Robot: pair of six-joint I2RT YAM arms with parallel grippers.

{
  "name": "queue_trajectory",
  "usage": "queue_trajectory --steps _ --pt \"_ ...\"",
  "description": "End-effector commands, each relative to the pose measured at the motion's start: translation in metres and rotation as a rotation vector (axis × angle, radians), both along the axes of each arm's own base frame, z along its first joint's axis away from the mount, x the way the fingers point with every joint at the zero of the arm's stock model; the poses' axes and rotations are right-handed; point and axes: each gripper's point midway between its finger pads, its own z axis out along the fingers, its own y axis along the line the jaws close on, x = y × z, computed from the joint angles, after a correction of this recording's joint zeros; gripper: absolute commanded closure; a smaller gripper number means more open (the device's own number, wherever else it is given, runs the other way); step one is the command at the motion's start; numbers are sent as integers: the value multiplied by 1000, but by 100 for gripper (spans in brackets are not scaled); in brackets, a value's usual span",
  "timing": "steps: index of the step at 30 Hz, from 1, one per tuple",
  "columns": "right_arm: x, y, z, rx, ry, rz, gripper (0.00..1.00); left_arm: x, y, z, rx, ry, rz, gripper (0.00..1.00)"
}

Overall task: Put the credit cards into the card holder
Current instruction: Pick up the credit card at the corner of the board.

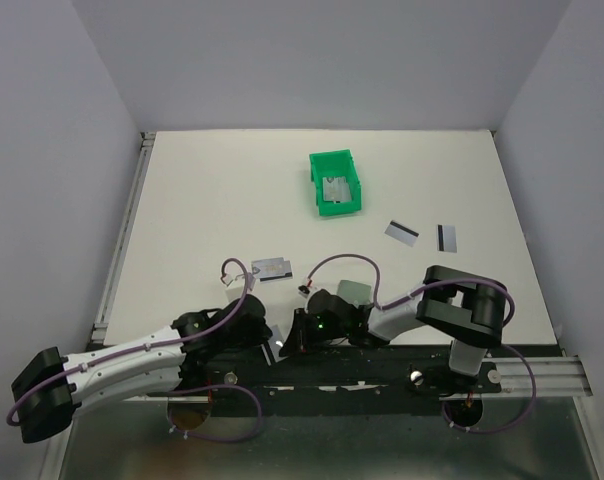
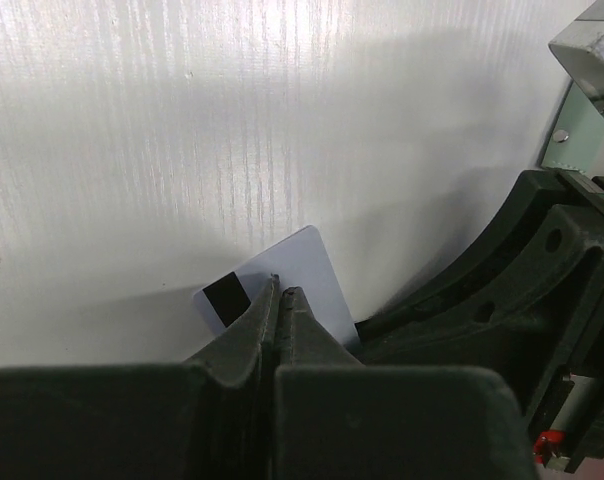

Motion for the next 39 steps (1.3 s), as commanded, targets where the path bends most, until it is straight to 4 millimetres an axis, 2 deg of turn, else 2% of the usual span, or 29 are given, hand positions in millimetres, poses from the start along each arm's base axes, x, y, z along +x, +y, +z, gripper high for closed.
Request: queue_trajectory --steps 1,3,4,8,10,12,16,19,22,25,29,33,36,39 --pt "21 -6 -6 -29 -76 -87 86 -14 18 -17 65 54 -5 100" --pt "25 -6 -2 -23 -99 -99 94 -12 16 -10 49 35 1 100" --pt "26 -6 2 -18 -112 -103 98 -9 16 -6 40 24 10 95" --pt "30 -9 19 9 -166 -106 100 9 11 29 -39 -79 62 60" --pt "35 -17 27 -11 -192 -128 100 17 8 52 -94 -143 80 51" --pt "42 -29 36 -52 -228 -164 100 26 8 74 -148 -210 111 46" --pt "55 -53 60 -120 -315 -218 100 34 5 105 -252 -300 126 38" --pt "63 -67 80 -105 -346 -246 100 38 -2 127 -341 -359 114 37" --pt "68 -74 108 -3 -365 -254 100 41 -8 154 -440 -431 107 37" --pt "66 -75 142 123 -402 -212 100 43 -11 187 -516 -521 86 36" --pt "57 -75 181 270 -422 -134 100 45 -17 217 -561 -598 50 36" --pt "50 -72 198 369 -411 -82 100 45 -27 230 -581 -621 15 36" --pt "42 -67 203 425 -388 -40 100 44 -36 245 -646 -647 -12 36" --pt "38 -66 211 492 -387 -29 100 44 -42 246 -649 -643 -29 36"
